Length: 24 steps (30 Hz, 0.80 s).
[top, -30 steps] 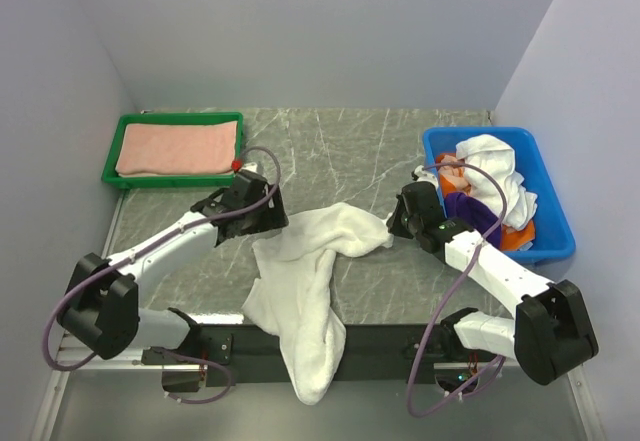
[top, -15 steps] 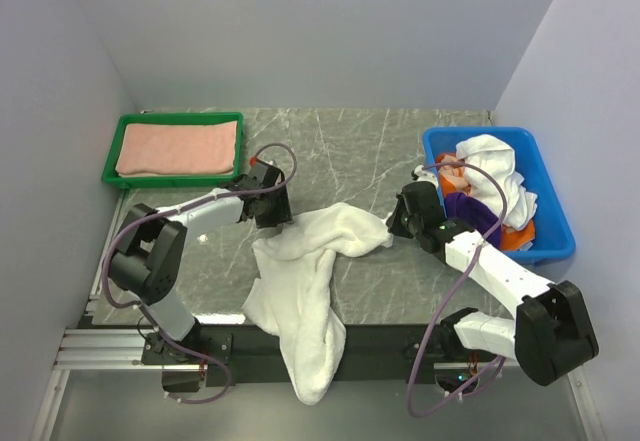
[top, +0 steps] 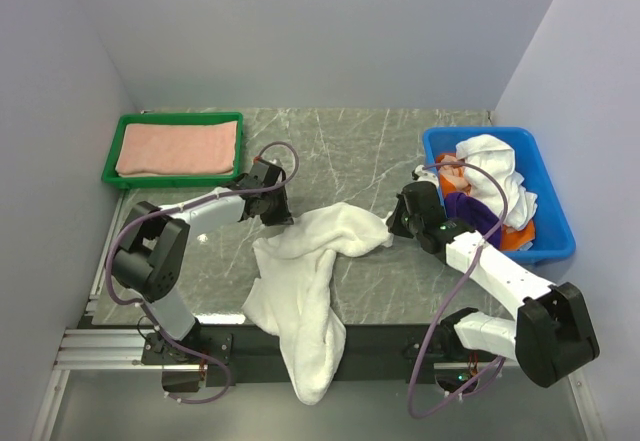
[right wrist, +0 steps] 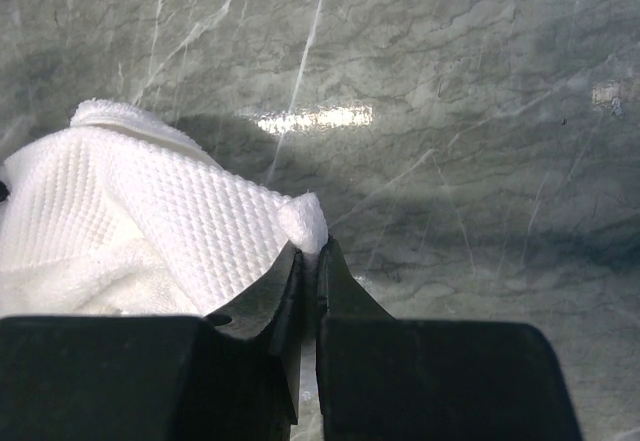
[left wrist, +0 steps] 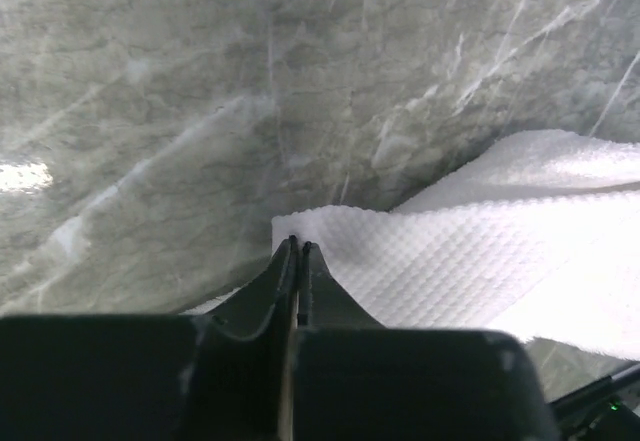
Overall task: Fold and stack the towels
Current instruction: Flatten out the crumpled towel
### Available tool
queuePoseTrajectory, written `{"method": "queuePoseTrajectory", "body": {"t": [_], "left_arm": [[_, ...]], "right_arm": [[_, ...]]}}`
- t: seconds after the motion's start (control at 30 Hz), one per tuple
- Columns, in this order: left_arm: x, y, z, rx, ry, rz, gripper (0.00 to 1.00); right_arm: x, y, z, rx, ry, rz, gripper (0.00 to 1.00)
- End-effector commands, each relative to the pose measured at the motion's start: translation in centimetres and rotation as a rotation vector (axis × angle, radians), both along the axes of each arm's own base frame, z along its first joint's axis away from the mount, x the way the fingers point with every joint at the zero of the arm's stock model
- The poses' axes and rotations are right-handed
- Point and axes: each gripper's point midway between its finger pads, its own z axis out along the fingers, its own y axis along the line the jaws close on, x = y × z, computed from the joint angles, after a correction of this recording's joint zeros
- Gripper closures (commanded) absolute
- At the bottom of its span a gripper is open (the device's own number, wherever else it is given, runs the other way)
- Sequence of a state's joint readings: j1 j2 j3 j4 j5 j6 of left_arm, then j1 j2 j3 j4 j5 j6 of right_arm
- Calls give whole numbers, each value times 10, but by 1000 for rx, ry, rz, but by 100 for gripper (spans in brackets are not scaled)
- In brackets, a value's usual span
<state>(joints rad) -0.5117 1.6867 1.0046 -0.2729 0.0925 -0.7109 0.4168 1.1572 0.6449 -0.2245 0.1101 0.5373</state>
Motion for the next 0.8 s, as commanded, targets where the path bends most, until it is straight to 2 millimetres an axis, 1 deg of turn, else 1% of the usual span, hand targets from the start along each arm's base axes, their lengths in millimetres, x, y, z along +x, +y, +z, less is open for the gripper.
{"method": "queuePoseTrajectory", "body": {"t": [0.0,0.03,0.07,0.1,0.13,0.17,0.23,0.27,0.3,0.33,0.37,0.4,0.43,0.47,0.5,0.53,0.57,0.6,0.63,0.67,0.7,0.73,0.77], "left_arm": [[3,-12,11,-67,-17,-16,99],[4,-12,17,-71,-29,-17,99],[6,-5,20,-41,-47,-6,99],[13,-3,38,-35,-99,8,99],[18,4,47,-4,-130,28,99],[28,18,58,59,-185,78,99],[40,38,97,150,-280,129,99],[48,60,111,258,-345,193,99],[50,69,130,314,-380,220,99],[46,65,144,353,-420,218,99],[45,68,151,408,-447,234,99],[45,72,163,465,-485,268,99],[33,58,153,503,-464,215,95],[29,49,147,498,-450,209,91],[23,42,134,508,-426,189,87],[13,24,114,504,-383,132,79],[5,15,103,498,-353,119,76],[-2,4,95,497,-343,90,75],[-15,-20,92,471,-354,27,71],[-22,-34,94,433,-364,-5,67],[-31,-44,94,396,-365,-37,58],[-43,-59,103,304,-354,-85,40],[-44,-70,111,231,-367,-92,38]], "right_arm": [[5,4,16,21,-64,10,100],[5,3,16,21,-62,8,100],[5,4,17,21,-65,10,100],[5,4,19,22,-68,10,100],[6,4,21,24,-72,9,100],[7,6,25,30,-83,15,100],[9,8,31,33,-99,25,100],[11,11,38,37,-113,33,100],[11,14,41,37,-120,44,100],[12,16,43,33,-124,51,100],[15,18,48,36,-133,53,100],[14,22,48,34,-133,64,100],[14,25,47,33,-129,68,100],[14,26,47,31,-131,68,100],[13,29,44,31,-127,77,100],[12,31,41,33,-117,78,100],[10,31,37,30,-109,77,100],[9,31,35,27,-102,76,100],[7,30,31,22,-93,72,100],[6,28,30,16,-92,68,100],[5,26,30,11,-93,64,100],[5,21,30,-7,-103,54,100],[5,19,29,-18,-103,50,100]]}}
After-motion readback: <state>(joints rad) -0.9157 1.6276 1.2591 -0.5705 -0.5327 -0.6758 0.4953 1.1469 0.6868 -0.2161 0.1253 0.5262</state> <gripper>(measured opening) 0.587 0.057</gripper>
